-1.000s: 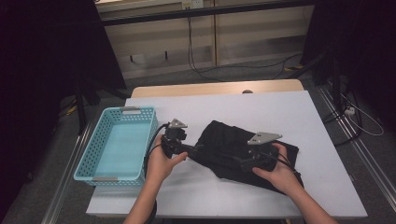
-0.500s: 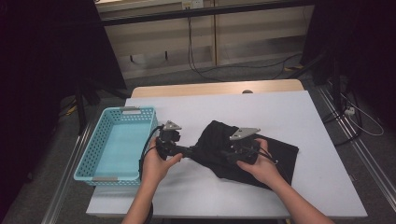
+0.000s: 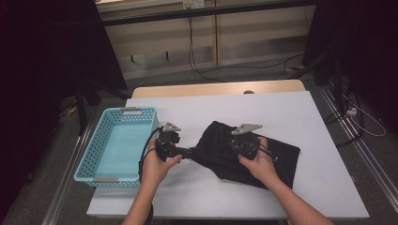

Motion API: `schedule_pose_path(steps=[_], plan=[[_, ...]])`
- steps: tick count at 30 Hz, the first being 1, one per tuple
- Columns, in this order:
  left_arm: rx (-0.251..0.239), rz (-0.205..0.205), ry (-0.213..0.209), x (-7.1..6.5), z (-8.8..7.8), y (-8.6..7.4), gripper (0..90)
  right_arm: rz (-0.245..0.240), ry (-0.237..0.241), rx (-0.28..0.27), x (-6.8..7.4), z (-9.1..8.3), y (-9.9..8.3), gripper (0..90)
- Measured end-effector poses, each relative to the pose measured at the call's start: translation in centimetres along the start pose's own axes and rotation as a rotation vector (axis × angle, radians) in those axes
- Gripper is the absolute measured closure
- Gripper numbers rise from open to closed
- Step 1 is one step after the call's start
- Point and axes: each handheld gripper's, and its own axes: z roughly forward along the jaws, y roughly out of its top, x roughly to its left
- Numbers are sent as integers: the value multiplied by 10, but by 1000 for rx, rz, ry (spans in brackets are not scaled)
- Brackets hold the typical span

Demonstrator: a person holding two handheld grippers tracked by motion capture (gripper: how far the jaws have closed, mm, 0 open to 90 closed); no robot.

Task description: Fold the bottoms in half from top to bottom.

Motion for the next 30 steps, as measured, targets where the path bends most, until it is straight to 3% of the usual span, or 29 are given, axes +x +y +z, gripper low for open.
schedule_pose_path(steps=[3, 5, 7, 11, 16, 20, 21, 22, 25, 28, 30], plan=[[-7, 2, 6, 0, -1, 0, 160, 51, -22, -7, -15, -14, -1, 817], [-10, -2, 7, 0, -1, 0, 160, 54, -80, -2, -24, -21, -4, 765], [-8, 0, 8, 0, -1, 0, 160, 76, -88, -2, -31, -27, -8, 727], [-3, 8, 11, -1, 1, 1, 160, 71, -114, -25, -38, -36, -9, 604], [-3, 13, 9, -3, 0, 2, 159, 54, -164, -71, -41, -44, 3, 532], [-3, 10, 9, -3, 0, 1, 159, 79, -119, -91, -42, -43, 8, 482], [-1, 6, 10, -2, 1, 0, 159, 87, -99, -83, -42, -40, 8, 437], [3, 6, 11, -1, 1, -1, 159, 56, -83, -50, -36, -29, 8, 392], [9, 4, 11, -1, 1, -3, 159, 68, -22, -20, -31, -14, 6, 307], [12, 2, 9, 0, 0, -4, 158, 29, -42, 33, -28, -4, 3, 245], [11, 2, 8, 1, -1, -4, 158, 32, -51, 61, -28, 0, 1, 305]])
